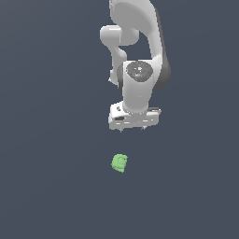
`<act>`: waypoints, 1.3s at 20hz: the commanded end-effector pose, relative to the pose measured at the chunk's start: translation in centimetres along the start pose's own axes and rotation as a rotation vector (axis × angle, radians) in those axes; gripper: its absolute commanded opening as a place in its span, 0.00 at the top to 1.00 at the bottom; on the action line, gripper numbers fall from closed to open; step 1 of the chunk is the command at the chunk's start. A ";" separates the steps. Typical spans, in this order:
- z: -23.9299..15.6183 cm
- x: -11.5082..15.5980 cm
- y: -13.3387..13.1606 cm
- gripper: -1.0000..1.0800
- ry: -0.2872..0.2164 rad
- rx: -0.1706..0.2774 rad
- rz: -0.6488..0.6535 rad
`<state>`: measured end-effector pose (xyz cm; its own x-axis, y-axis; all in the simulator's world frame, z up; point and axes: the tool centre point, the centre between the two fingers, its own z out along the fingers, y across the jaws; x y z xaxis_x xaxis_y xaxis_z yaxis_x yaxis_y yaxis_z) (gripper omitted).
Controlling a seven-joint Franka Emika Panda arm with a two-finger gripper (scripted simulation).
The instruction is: Pick up the object and move it to a goal position.
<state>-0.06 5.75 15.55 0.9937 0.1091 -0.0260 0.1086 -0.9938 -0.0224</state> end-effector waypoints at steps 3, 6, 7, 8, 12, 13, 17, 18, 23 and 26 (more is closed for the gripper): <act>0.5 1.3 0.7 0.04 0.003 0.001 0.048; 1.1 2.5 1.5 0.04 0.005 0.001 0.094; 1.3 3.0 1.8 0.04 0.006 0.001 0.111; 1.5 3.5 2.1 0.04 0.008 0.001 0.130; 2.7 5.6 3.5 0.04 0.013 -0.002 0.215; 3.0 6.1 3.9 0.04 0.015 -0.003 0.237; 4.2 7.8 5.2 0.04 0.021 -0.007 0.310; 4.4 8.2 5.4 0.04 0.022 -0.008 0.325; 5.5 9.4 6.5 0.04 0.027 -0.013 0.384; 5.8 9.9 6.8 0.04 0.029 -0.015 0.405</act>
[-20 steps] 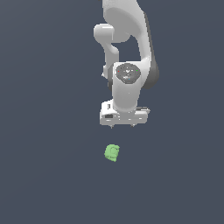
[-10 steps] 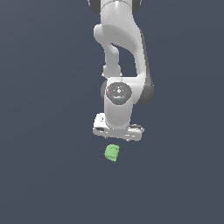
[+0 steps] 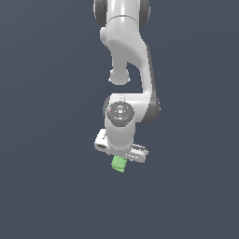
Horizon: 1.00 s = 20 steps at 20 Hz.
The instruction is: Pick up the object and move it to a goal position.
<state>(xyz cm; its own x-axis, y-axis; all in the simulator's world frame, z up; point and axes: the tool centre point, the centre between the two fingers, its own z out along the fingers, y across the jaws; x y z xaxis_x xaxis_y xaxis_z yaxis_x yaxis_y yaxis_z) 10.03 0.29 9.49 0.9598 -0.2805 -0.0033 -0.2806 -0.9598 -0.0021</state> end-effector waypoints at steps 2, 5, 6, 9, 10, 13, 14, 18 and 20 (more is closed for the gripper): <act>0.4 0.5 0.1 0.04 0.003 -0.002 0.020; 0.5 0.7 0.2 0.04 0.003 -0.002 0.025; 0.4 0.6 0.2 0.04 0.002 -0.002 0.022; 0.8 0.6 0.2 0.04 0.002 -0.002 0.022; 1.1 0.6 0.2 0.04 0.003 -0.002 0.023; 2.3 0.6 0.2 0.04 0.003 -0.002 0.023; 2.9 0.5 0.2 0.04 0.003 -0.002 0.023; 5.0 0.5 0.2 0.04 0.003 -0.002 0.025; 5.5 0.5 0.2 0.04 0.003 -0.002 0.025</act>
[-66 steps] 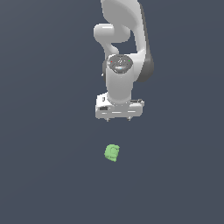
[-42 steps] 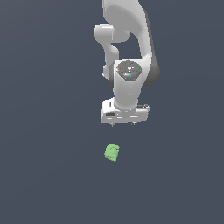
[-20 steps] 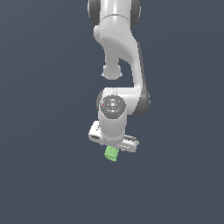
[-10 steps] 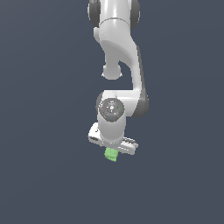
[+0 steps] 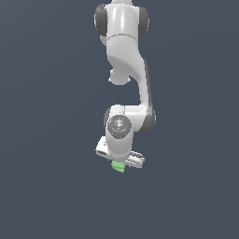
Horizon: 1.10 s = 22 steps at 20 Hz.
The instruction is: Pick up the object and move it to a goal position.
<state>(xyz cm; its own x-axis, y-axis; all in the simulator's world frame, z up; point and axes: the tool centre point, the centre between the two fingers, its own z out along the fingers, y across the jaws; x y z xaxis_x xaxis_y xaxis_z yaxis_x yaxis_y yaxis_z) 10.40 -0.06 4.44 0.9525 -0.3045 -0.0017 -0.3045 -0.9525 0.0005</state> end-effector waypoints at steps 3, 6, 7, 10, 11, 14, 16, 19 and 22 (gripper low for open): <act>0.5 0.1 0.0 0.04 0.002 0.001 0.000; 0.4 0.2 -0.1 1.00 0.002 0.001 0.000; 0.4 0.2 -0.1 1.00 0.002 0.001 0.000; 0.4 0.2 -0.1 1.00 0.002 0.001 0.000; 0.4 0.2 -0.1 1.00 0.002 0.001 0.000; 0.4 0.2 -0.1 1.00 0.002 0.001 0.000; 0.4 0.2 -0.1 1.00 0.002 0.001 0.000; 0.3 0.1 0.0 1.00 0.002 0.001 0.000; -0.2 -0.1 0.0 1.00 0.002 0.001 0.000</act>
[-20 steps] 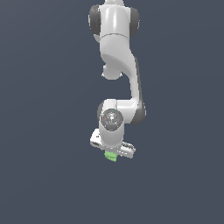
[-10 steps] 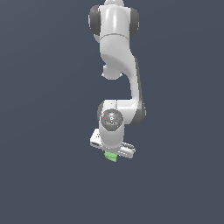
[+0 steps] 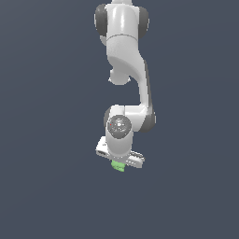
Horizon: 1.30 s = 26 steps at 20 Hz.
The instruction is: Pick up the object and move it to a goal position.
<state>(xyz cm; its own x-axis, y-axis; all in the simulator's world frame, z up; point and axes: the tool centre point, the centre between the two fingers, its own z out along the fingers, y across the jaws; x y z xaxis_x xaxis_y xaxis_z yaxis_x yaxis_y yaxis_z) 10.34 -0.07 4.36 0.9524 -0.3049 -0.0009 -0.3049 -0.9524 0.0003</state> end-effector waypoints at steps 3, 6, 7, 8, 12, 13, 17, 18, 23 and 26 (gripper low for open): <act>-1.1 -0.5 0.1 1.00 0.001 0.000 0.000; -2.3 -1.1 0.3 1.00 0.001 0.000 0.000; -2.8 -1.4 0.4 1.00 0.001 0.000 0.000; -3.3 -1.6 0.5 1.00 0.001 0.000 0.000; -5.6 -2.8 0.8 1.00 0.001 0.000 0.000; -6.2 -3.1 0.9 1.00 0.001 0.000 0.000; -8.0 -3.9 1.1 1.00 0.001 0.000 0.000; -8.3 -4.1 1.2 1.00 0.001 0.000 0.000; -9.5 -4.6 1.3 1.00 0.001 0.000 0.000; -9.7 -4.6 1.3 1.00 0.001 0.000 0.000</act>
